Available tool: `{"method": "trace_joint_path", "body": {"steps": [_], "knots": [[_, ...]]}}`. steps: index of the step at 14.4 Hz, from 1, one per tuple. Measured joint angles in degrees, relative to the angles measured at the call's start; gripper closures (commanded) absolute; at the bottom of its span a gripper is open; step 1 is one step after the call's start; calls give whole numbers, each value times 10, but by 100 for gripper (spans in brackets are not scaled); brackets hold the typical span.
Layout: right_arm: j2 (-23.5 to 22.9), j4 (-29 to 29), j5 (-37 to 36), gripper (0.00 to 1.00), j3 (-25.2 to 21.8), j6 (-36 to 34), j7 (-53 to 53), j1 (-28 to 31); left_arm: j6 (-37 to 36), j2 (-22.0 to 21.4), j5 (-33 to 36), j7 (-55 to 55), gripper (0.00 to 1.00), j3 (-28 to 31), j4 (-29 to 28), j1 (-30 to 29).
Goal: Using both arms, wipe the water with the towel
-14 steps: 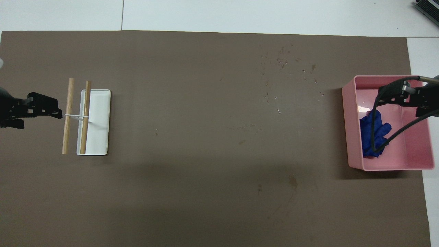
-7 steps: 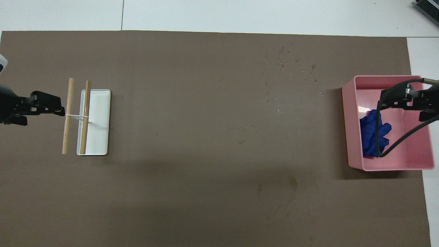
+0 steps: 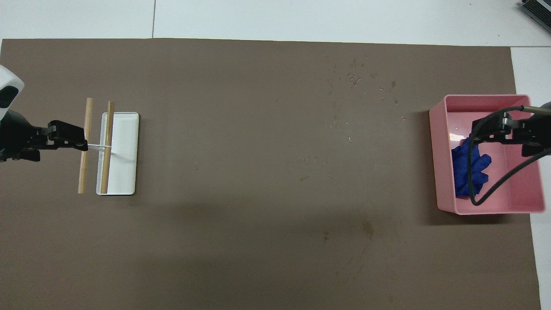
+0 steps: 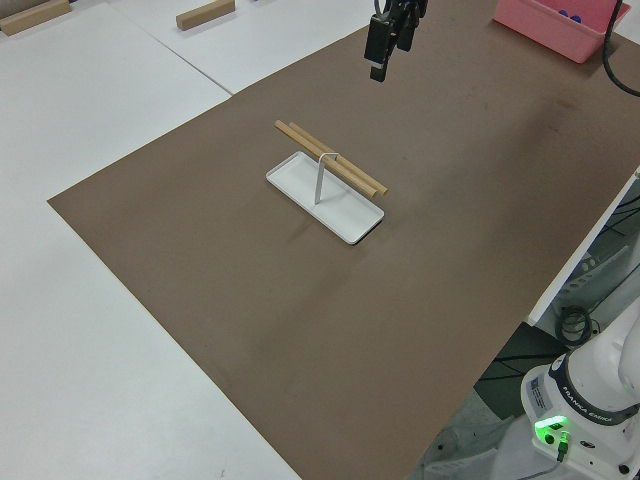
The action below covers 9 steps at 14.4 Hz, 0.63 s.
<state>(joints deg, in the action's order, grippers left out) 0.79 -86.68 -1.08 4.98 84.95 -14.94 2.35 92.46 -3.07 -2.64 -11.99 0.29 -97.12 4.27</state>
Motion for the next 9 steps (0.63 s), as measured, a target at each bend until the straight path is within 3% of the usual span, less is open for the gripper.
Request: {"method": "trace_joint_path", "body": {"steps": [9], "knots": [[0,-5,0,0,0,0,19,0,0,-1,12,1,0,0,-1,0]]}}
